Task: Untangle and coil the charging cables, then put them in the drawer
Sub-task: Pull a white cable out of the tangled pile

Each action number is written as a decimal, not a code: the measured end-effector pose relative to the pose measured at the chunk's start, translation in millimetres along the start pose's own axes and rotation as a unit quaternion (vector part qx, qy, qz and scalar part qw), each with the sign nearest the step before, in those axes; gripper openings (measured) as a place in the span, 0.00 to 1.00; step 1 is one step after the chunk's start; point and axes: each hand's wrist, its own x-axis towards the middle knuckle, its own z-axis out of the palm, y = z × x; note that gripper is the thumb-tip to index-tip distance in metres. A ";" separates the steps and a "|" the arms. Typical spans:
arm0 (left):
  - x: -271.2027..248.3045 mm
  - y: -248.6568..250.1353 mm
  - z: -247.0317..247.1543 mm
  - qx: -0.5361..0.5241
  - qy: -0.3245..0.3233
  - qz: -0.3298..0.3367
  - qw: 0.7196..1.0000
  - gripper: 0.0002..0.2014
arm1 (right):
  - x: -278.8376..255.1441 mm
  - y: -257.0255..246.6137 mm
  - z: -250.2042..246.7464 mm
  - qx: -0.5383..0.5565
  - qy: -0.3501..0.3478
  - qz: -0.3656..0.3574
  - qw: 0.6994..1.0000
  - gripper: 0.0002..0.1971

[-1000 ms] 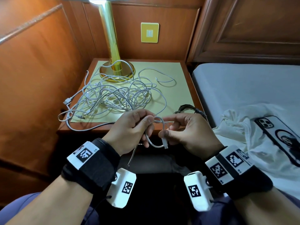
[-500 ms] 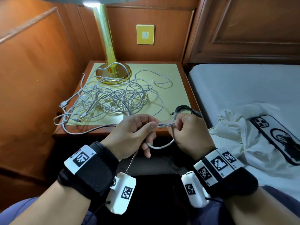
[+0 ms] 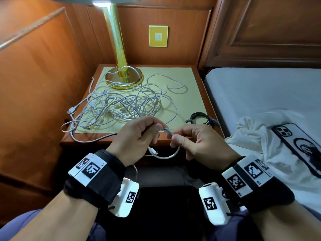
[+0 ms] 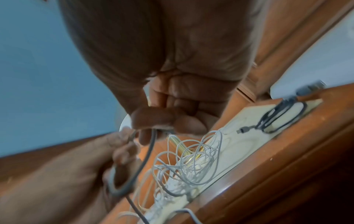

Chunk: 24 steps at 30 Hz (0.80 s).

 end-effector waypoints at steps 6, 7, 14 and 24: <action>2.1 2.1 -13.3 0.051 0.005 -0.028 0.998 0.09 | 5.9 3.6 -16.7 0.259 0.096 0.072 0.958 0.07; 2.3 -0.3 -20.6 0.062 0.018 -0.034 0.997 0.10 | 7.0 4.1 -23.6 0.315 0.134 0.090 0.935 0.08; 2.5 -12.7 -51.8 0.085 0.199 -0.045 0.975 0.02 | 3.4 8.3 -46.6 0.370 0.251 0.083 0.891 0.07; -7.5 2.1 -3.5 0.166 0.037 0.141 0.975 0.03 | -1.2 1.5 -10.4 0.060 0.230 -0.014 0.971 0.07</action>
